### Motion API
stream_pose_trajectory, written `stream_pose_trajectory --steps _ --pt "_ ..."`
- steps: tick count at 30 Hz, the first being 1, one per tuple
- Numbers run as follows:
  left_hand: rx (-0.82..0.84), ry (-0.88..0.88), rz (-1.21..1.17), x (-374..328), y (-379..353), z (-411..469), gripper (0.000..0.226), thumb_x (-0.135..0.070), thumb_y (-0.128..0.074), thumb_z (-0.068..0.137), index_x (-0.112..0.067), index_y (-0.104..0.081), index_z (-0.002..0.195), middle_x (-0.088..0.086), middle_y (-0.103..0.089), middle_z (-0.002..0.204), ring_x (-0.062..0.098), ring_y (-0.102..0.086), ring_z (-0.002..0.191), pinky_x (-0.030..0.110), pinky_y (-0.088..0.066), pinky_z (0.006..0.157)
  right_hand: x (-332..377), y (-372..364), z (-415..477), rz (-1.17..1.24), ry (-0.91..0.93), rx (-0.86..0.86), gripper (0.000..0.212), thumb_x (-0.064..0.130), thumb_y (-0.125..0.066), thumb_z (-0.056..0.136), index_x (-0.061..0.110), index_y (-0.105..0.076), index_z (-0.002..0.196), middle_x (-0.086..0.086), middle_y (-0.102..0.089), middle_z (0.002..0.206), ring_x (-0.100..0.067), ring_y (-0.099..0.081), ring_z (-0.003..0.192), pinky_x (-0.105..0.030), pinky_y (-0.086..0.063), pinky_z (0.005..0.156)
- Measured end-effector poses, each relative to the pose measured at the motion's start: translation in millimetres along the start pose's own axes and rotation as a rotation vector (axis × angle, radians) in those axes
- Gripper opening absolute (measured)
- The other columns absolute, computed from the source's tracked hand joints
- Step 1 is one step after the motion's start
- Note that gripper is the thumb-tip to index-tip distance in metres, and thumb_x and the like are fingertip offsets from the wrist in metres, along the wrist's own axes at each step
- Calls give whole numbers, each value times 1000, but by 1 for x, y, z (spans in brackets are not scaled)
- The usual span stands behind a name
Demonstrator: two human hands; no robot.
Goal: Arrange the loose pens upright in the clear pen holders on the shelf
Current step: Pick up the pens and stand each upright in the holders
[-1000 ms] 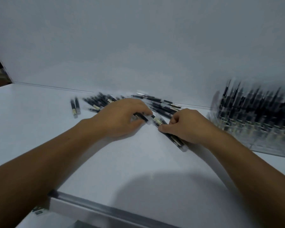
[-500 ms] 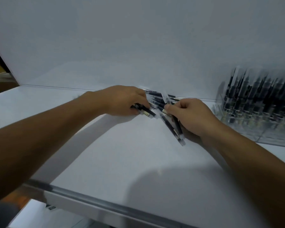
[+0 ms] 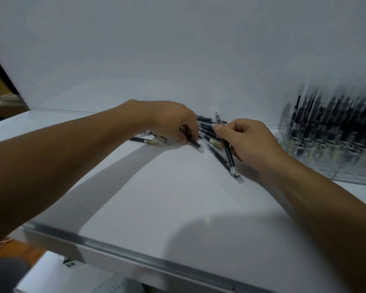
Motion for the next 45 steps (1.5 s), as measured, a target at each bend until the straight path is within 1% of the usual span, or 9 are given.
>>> stream_pose_trajectory --steps 5,10,14,18,24,28,33,37,45 --pt "-33 17 -4 -3 4 -2 22 -28 -70 83 -37 -65 102 -20 -59 98 1 -52 85 16 -38 67 6 -2 -1 12 29 3 35 40 -65 90 8 -66 75 1 -60 63 -7 -44 50 -27 -38 59" --pt "-50 -41 54 -7 3 -1 22 -31 -69 85 -38 -66 106 -22 -54 94 0 -52 86 14 -36 69 5 1 -2 64 17 -26 33 39 -66 90 8 -67 77 9 -55 53 -7 -42 48 -28 -37 58" --pt "-123 -67 11 -5 3 -6 18 -34 -70 85 -32 -71 103 -23 -55 91 -3 -53 81 7 -34 68 13 3 -5 79 55 -26 31 36 -64 92 8 -67 79 -4 -63 71 -6 -43 49 -23 -37 54" --pt "-257 -11 -278 2 19 -21 18 -27 -74 82 -42 -70 92 -17 -72 96 4 -67 89 31 -54 87 22 5 -9 78 112 -49 30 36 -65 91 7 -67 81 -16 -65 77 -11 -48 57 -24 -43 55" --pt "-551 -107 -846 -27 65 -52 22 -11 -73 80 -18 -72 101 -3 -76 94 10 -71 93 20 -53 85 52 29 -16 40 238 -83 23 37 -65 91 18 -67 79 -7 -67 72 -8 -52 57 -26 -47 57" --pt "-678 -165 -1126 -59 74 -57 22 -11 -70 82 -13 -70 104 2 -76 90 17 -72 92 24 -56 79 78 68 -29 -25 345 -127 10 35 -67 90 26 -67 85 -2 -71 76 -4 -59 59 -23 -50 59" --pt "-638 -243 -1346 -126 66 -33 20 -10 -68 85 -12 -69 105 8 -75 95 19 -72 93 30 -57 82 72 146 -56 -60 373 -260 9 30 -67 90 27 -65 82 9 -67 64 0 -58 54 -19 -47 56" --pt "-534 -346 -1436 -196 58 -3 18 -9 -68 84 -14 -71 102 6 -76 93 16 -72 90 23 -55 76 49 218 -83 -138 317 -410 10 29 -67 91 24 -66 82 2 -68 68 -8 -58 56 -27 -51 58" --pt "-368 -464 -1433 -290 34 37 20 -10 -69 85 -19 -71 102 2 -76 94 12 -71 94 21 -54 81 3 325 -126 -237 170 -621 14 29 -64 93 17 -69 94 2 -67 77 2 -58 56 -14 -46 52"
Point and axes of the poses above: each hand's wrist, its own z-axis towards the middle knuckle, its own y-axis out of the back of the hand, x = y × z, the point moved 8 cm from there along z, towards the middle knuckle
